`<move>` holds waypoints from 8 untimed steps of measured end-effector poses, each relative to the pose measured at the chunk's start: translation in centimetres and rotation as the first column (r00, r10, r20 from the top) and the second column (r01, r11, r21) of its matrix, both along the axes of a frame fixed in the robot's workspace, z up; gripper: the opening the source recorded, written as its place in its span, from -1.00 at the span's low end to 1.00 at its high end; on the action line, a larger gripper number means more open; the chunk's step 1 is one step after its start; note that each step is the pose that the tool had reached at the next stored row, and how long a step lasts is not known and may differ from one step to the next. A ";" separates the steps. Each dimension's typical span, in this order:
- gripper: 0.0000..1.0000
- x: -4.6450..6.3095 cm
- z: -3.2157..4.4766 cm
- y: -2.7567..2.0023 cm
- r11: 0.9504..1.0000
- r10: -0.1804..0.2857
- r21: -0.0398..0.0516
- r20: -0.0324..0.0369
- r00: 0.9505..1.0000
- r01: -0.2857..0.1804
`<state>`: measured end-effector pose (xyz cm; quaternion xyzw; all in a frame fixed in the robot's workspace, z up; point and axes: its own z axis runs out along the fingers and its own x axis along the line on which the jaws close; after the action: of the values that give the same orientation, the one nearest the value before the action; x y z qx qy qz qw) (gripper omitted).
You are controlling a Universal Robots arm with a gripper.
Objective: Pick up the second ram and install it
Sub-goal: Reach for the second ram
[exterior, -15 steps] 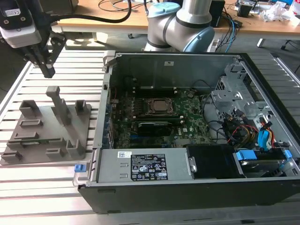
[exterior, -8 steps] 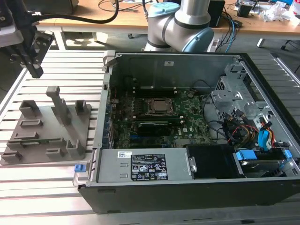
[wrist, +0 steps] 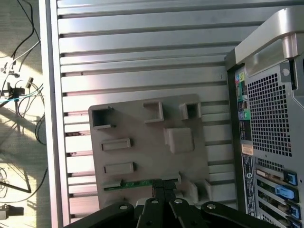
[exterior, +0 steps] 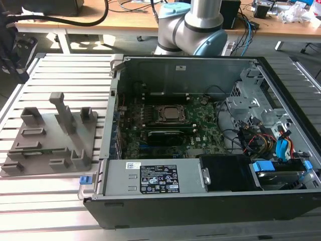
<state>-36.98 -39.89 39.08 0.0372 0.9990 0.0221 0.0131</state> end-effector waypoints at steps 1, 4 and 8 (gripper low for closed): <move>-0.79 -0.4 -0.01 0.00 1.000 0.000 0.000 0.000 1.000 0.000; -0.79 -1.6 -0.08 0.00 1.000 0.000 0.000 0.000 1.000 0.000; -0.79 -2.3 -0.24 -0.67 1.000 0.018 0.000 0.000 1.000 -0.018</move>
<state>-39.29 -40.55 38.83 0.0280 0.9993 0.0220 0.0130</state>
